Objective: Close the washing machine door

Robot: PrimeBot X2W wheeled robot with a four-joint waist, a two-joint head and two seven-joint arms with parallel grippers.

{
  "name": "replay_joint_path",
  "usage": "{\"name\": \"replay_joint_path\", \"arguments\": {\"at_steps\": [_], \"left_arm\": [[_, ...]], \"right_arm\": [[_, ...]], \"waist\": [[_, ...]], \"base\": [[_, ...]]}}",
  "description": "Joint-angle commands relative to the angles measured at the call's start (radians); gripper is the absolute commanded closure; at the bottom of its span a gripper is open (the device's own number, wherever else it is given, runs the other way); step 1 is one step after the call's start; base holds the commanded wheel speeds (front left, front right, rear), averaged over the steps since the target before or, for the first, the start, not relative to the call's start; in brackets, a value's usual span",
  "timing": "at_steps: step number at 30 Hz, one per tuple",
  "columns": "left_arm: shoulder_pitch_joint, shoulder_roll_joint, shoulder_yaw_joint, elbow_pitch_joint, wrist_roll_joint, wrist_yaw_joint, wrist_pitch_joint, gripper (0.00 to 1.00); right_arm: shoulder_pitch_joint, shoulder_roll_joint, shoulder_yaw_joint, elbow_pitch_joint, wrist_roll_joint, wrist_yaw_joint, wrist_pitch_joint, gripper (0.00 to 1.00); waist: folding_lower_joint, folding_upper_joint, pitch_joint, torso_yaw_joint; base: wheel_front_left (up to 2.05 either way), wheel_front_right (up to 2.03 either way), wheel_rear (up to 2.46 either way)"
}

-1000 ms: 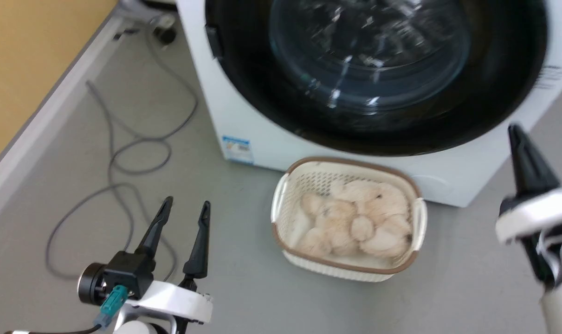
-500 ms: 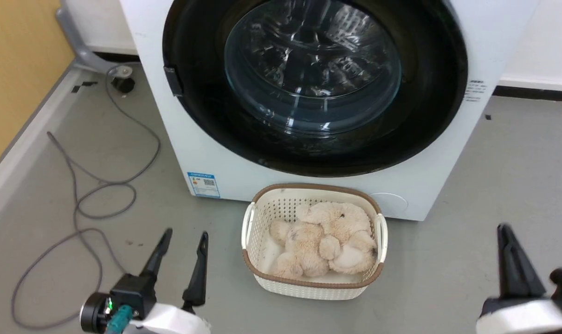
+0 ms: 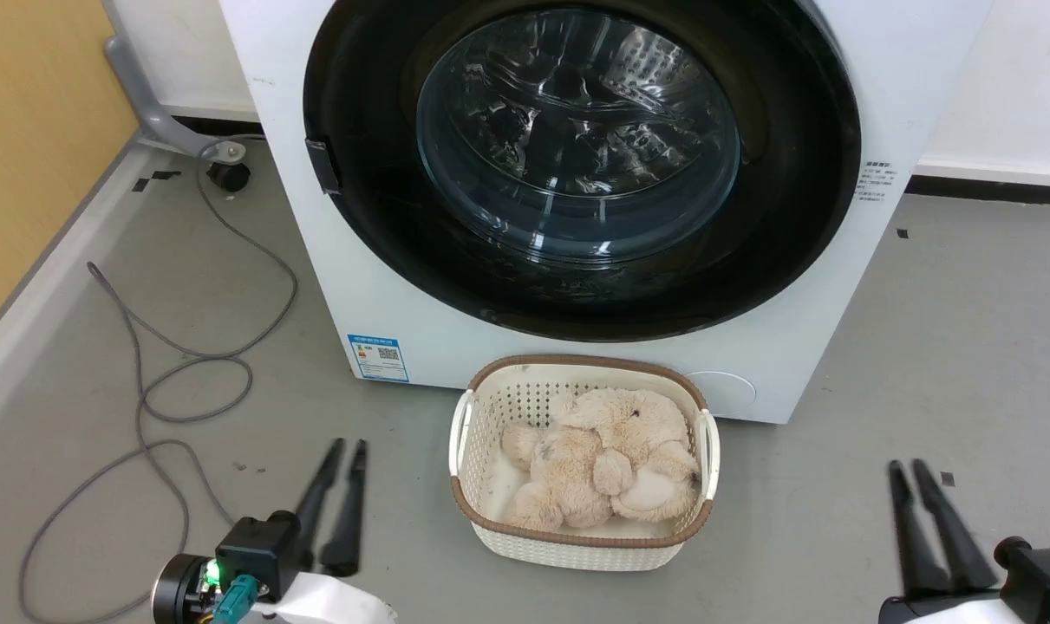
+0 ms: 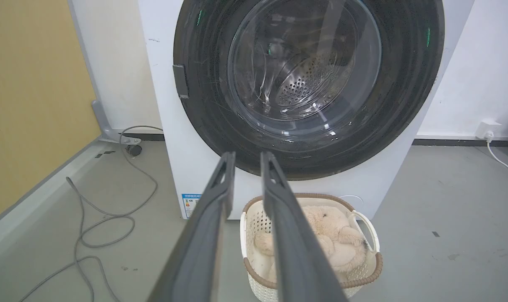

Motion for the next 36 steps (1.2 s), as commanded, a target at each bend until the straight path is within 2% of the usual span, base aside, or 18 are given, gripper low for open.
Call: {"name": "replay_joint_path", "arguments": {"at_steps": [1,36], "left_arm": [[0.000,0.000,0.000,0.000,0.000,0.000,0.000,1.00],[0.005,-0.002,0.016,-0.049,0.023,0.026,0.072,1.00]], "right_arm": [[0.000,0.000,0.000,0.000,0.000,0.000,0.000,1.00],[-0.027,0.002,0.028,-0.013,-0.032,0.000,0.061,1.00]], "waist": [[0.0001,0.0000,0.000,0.000],[0.0001,0.0000,-0.006,-0.020]], "base": [[0.00,0.00,0.00],[0.00,0.00,0.00]]}}
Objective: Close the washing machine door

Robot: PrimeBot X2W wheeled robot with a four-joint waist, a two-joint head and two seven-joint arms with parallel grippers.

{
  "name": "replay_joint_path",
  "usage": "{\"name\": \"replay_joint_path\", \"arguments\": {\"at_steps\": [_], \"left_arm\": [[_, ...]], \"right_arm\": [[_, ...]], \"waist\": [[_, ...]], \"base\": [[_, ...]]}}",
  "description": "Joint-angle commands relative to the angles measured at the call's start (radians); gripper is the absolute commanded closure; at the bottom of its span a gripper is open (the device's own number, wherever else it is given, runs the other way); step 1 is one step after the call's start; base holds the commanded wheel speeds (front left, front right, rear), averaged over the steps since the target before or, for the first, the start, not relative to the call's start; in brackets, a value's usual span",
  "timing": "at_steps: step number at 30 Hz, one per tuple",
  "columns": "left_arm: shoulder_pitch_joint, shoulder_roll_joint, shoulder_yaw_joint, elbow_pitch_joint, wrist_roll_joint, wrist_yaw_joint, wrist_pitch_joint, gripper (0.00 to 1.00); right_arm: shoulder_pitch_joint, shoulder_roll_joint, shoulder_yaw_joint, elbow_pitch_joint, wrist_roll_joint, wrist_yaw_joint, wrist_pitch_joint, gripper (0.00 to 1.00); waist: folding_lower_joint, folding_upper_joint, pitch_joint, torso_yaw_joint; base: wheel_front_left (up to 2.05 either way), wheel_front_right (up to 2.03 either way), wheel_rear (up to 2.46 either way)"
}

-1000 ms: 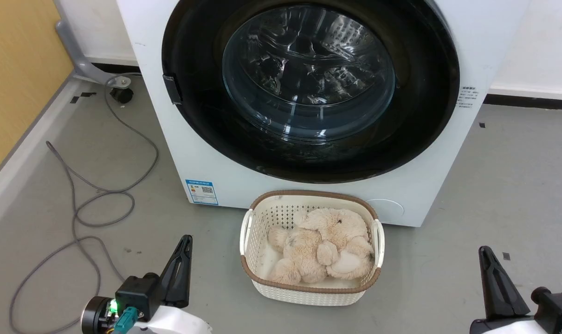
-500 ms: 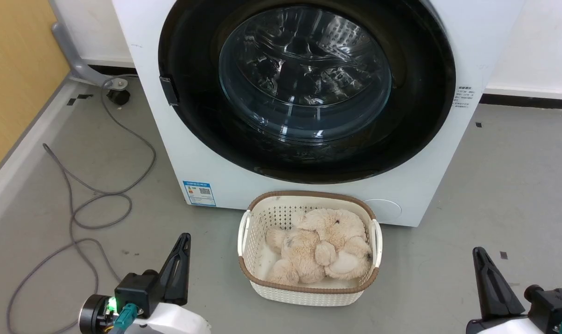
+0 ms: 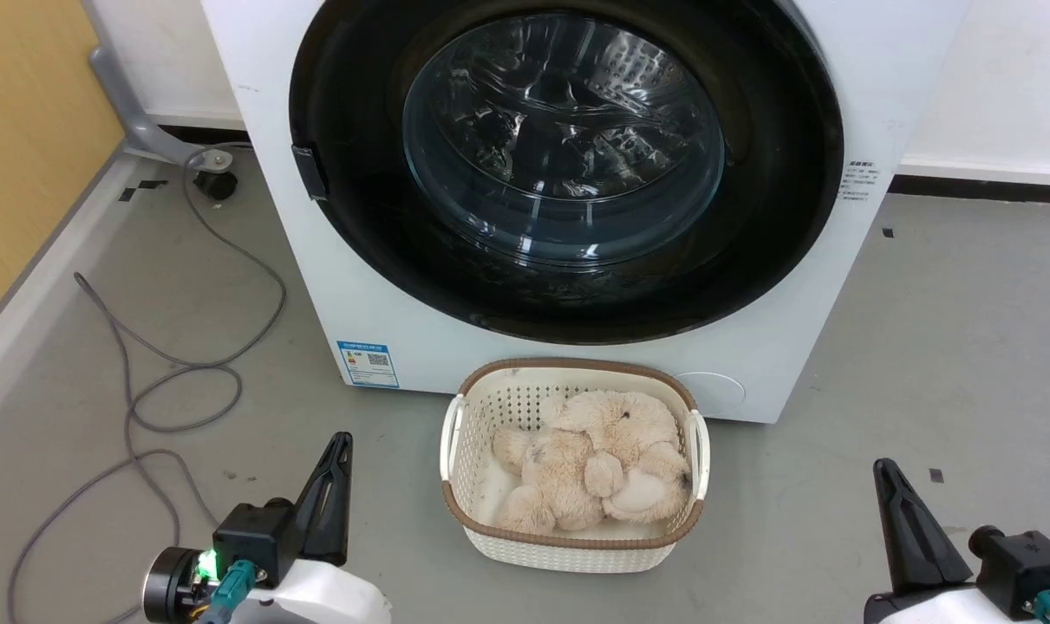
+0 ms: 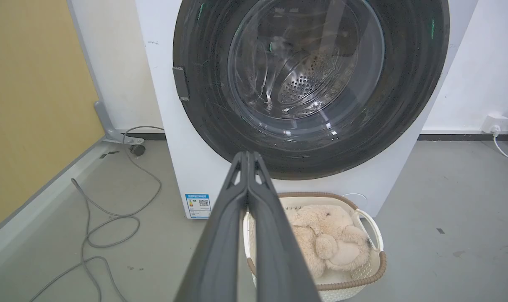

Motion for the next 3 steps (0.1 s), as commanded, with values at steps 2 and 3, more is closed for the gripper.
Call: {"name": "replay_joint_path", "arguments": {"at_steps": [2,3], "left_arm": [[0.006,0.001,0.005,-0.009,0.007,0.008,0.009,1.00],[0.006,0.000,0.006,-0.011,0.008,0.008,0.011,1.00]], "right_arm": [[-0.018,0.002,0.005,-0.009,-0.008,0.000,0.008,1.00],[-0.019,0.002,0.006,-0.009,-0.009,0.000,0.010,1.00]], "waist": [[0.0001,0.0000,0.000,-0.002],[0.0001,0.0000,-0.001,-0.002]], "base": [[0.00,0.00,0.00],[0.00,0.00,0.00]]}}
